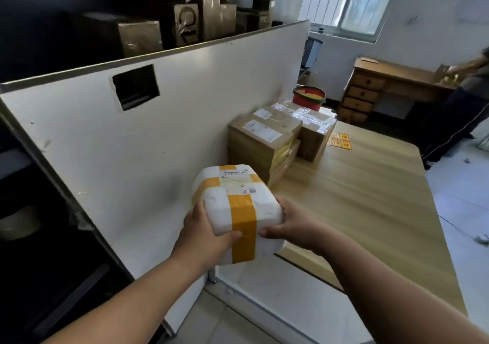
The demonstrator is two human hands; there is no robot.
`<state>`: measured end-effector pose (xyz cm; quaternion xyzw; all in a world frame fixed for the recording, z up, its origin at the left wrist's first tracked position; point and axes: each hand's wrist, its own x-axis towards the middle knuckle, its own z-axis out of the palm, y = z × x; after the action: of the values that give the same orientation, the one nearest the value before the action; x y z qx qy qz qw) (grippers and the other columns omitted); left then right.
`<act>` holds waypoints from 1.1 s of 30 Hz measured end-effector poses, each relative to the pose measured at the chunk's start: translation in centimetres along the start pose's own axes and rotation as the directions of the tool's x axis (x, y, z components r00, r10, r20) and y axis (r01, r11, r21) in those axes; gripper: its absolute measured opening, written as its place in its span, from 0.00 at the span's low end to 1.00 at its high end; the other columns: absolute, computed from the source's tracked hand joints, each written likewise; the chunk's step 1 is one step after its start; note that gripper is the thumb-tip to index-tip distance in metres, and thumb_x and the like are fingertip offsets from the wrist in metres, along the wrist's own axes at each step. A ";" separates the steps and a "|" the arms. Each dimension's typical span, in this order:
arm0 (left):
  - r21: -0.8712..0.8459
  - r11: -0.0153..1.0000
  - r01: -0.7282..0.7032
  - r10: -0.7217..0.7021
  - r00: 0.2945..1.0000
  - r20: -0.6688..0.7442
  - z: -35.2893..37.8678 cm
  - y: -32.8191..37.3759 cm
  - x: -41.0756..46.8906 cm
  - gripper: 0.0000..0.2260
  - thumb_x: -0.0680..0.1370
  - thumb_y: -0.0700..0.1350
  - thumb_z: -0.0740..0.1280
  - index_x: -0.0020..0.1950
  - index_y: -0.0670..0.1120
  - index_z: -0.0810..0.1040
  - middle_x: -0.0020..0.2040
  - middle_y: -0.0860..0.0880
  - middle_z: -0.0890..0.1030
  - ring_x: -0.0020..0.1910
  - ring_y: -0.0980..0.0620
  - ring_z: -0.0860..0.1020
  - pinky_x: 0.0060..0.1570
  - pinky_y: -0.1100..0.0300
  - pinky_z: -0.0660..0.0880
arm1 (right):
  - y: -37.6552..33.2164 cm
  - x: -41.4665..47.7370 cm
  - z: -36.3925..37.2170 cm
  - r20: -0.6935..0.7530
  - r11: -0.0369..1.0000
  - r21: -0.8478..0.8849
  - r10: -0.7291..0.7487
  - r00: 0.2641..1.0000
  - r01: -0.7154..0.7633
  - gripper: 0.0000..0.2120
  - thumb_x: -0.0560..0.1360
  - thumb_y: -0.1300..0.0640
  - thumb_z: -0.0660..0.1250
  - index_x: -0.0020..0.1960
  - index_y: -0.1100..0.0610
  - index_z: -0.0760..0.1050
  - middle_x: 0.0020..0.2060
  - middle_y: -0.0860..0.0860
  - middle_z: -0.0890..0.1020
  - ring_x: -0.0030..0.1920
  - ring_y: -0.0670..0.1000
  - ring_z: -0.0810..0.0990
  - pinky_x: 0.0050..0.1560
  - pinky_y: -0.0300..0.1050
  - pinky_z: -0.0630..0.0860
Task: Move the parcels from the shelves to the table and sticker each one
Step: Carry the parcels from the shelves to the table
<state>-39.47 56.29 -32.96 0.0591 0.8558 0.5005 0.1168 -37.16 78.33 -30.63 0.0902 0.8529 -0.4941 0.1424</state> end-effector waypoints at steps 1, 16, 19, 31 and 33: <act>-0.001 1.000 0.010 -0.010 1.000 -0.016 0.6 -0.1 0.6 0.46 0.65 0.59 0.76 0.74 0.58 0.51 0.68 0.52 0.66 0.65 0.49 0.69 0.59 0.44 0.75 | 0.3 1.3 -0.5 0.027 1.000 -0.016 -0.007 1.000 0.007 0.38 0.60 0.48 0.80 0.66 0.44 0.67 0.57 0.45 0.78 0.57 0.48 0.78 0.56 0.53 0.79; -0.007 0.951 0.311 -0.306 0.932 -0.193 13.6 0.0 6.6 0.40 0.75 0.52 0.69 0.77 0.54 0.45 0.77 0.53 0.52 0.74 0.51 0.59 0.62 0.63 0.63 | 5.7 15.8 -8.6 0.239 0.938 -0.326 -0.037 0.970 0.116 0.44 0.63 0.57 0.74 0.74 0.47 0.58 0.62 0.48 0.72 0.60 0.51 0.73 0.57 0.51 0.77; 0.057 0.941 0.334 -0.322 0.934 -0.157 15.0 -0.1 7.8 0.40 0.74 0.53 0.70 0.77 0.52 0.48 0.76 0.52 0.55 0.73 0.51 0.60 0.66 0.59 0.64 | 7.1 16.6 -8.8 0.148 0.920 -0.367 -0.090 0.985 0.139 0.32 0.69 0.59 0.73 0.70 0.51 0.65 0.60 0.48 0.74 0.61 0.51 0.73 0.55 0.44 0.72; 0.526 0.829 0.188 -0.071 0.969 -0.235 13.6 4.5 9.3 0.37 0.75 0.59 0.65 0.77 0.48 0.51 0.78 0.49 0.54 0.76 0.49 0.53 0.72 0.53 0.57 | 8.0 13.8 -12.4 0.098 0.748 -0.629 -0.194 0.976 0.212 0.34 0.76 0.49 0.67 0.77 0.52 0.55 0.76 0.49 0.59 0.73 0.52 0.62 0.69 0.46 0.64; 0.650 0.748 0.133 0.004 0.979 -0.205 12.5 6.0 9.5 0.37 0.76 0.61 0.62 0.78 0.48 0.50 0.78 0.47 0.51 0.77 0.48 0.49 0.73 0.51 0.53 | 7.1 12.4 -13.6 0.074 0.692 -0.683 -0.255 0.964 0.236 0.34 0.76 0.47 0.66 0.77 0.50 0.55 0.76 0.49 0.58 0.75 0.53 0.59 0.72 0.49 0.60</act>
<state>-45.49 71.85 -34.93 0.0181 0.9859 0.1646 0.0219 -48.89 93.79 -34.18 -0.0769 0.9807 -0.1573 0.0871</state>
